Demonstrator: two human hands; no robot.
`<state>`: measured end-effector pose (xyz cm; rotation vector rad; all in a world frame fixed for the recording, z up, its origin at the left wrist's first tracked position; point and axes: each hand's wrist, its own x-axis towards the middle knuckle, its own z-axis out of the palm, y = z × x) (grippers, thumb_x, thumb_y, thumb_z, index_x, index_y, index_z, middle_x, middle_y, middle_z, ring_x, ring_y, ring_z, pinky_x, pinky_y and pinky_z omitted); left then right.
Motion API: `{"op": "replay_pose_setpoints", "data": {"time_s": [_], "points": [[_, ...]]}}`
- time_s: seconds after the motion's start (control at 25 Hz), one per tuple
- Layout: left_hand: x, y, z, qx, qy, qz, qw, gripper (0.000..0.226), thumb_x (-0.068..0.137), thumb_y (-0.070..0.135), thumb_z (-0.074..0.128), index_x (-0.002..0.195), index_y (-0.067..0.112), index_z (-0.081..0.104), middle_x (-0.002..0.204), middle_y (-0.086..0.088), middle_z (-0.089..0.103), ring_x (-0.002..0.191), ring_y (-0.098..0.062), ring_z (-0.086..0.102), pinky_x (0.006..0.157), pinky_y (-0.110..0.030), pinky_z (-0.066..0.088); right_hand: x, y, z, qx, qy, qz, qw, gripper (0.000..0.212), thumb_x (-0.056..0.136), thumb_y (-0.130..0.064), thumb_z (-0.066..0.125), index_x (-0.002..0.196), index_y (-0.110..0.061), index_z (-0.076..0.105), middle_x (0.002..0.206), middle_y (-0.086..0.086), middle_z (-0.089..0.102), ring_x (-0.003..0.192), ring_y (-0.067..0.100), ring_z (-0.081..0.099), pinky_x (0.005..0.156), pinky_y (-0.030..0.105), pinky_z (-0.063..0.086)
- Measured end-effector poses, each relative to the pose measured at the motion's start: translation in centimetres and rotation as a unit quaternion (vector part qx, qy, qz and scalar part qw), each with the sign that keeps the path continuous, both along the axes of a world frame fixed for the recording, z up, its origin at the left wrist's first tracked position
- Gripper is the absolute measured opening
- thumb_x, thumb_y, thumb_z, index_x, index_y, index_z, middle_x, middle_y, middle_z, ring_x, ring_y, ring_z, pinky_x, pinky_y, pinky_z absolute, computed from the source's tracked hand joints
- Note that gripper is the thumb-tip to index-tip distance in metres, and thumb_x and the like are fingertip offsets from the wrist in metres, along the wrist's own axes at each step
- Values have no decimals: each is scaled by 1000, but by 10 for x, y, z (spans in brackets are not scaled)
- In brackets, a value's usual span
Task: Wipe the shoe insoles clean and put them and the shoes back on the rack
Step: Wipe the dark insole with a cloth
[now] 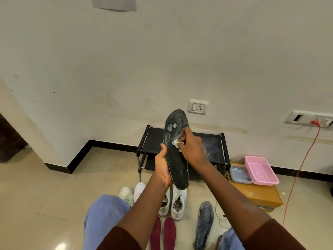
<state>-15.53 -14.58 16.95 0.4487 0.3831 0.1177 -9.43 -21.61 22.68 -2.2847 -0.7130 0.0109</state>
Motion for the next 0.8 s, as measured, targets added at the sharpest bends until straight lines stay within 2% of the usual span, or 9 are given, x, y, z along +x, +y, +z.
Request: {"op": "replay_pose_setpoints", "data": {"time_s": [0.04, 0.12, 0.2, 0.24, 0.32, 0.48, 0.64, 0.8], "points": [[0, 0, -1, -2, -2, -2, 1000, 63, 94, 59, 30, 118, 10, 61, 110, -18, 65, 105, -33, 59, 96, -46, 42, -1, -3, -1, -10, -3, 10, 1000, 26, 87, -1, 53, 112, -11, 50, 97, 11, 65, 88, 25, 62, 77, 37, 54], [-1, 0, 0, -7, -3, -11, 1000, 66, 93, 60, 31, 117, 8, 64, 110, -19, 65, 104, -34, 60, 94, -46, 44, -7, -9, -5, -35, -16, 39, 998, 24, 88, -2, 54, 111, -9, 57, 100, 9, 66, 92, 21, 62, 78, 23, 49], [-3, -1, 3, -5, 6, -27, 1000, 70, 91, 62, 33, 100, 4, 72, 97, -19, 69, 90, -32, 68, 83, -42, 52, -19, -16, -11, -62, -33, 67, 995, 24, 89, -4, 54, 109, -9, 66, 103, 7, 67, 95, 17, 60, 78, 12, 38], [-3, 0, 3, -5, 13, -23, 1000, 70, 90, 61, 35, 94, 3, 72, 90, -18, 71, 81, -31, 70, 78, -40, 53, -26, -19, -15, -66, -35, 78, 994, 25, 89, -5, 54, 108, -10, 68, 102, 8, 66, 94, 17, 60, 78, 10, 35], [-2, 4, 1, 3, 32, 7, 999, 64, 92, 58, 37, 94, 2, 68, 84, -16, 71, 75, -28, 71, 80, -39, 51, -40, -24, -22, -58, -24, 97, 993, 25, 89, -4, 53, 107, -9, 69, 99, 11, 65, 93, 19, 58, 80, 14, 38], [0, 6, -3, 14, 51, 21, 998, 62, 92, 58, 39, 103, 2, 65, 95, -16, 69, 91, -29, 65, 92, -40, 47, -48, -27, -31, -46, -16, 88, 995, 23, 90, -5, 54, 106, -7, 69, 96, 13, 62, 91, 21, 57, 82, 19, 41], [-2, 8, 7, 18, 31, 6, 999, 69, 91, 61, 37, 83, 4, 76, 89, -14, 70, 79, -26, 70, 80, -38, 51, -41, -16, -27, -37, -31, 64, 997, 24, 92, -7, 51, 109, -7, 68, 99, 13, 60, 92, 22, 57, 79, 19, 40], [-6, 6, 13, 17, 5, -30, 999, 70, 92, 61, 33, 92, 6, 76, 94, -16, 71, 85, -30, 70, 76, -38, 56, -20, -1, -14, -35, -61, 50, 996, 25, 93, -11, 50, 110, -8, 68, 100, 16, 59, 91, 24, 56, 76, 21, 38]]}}
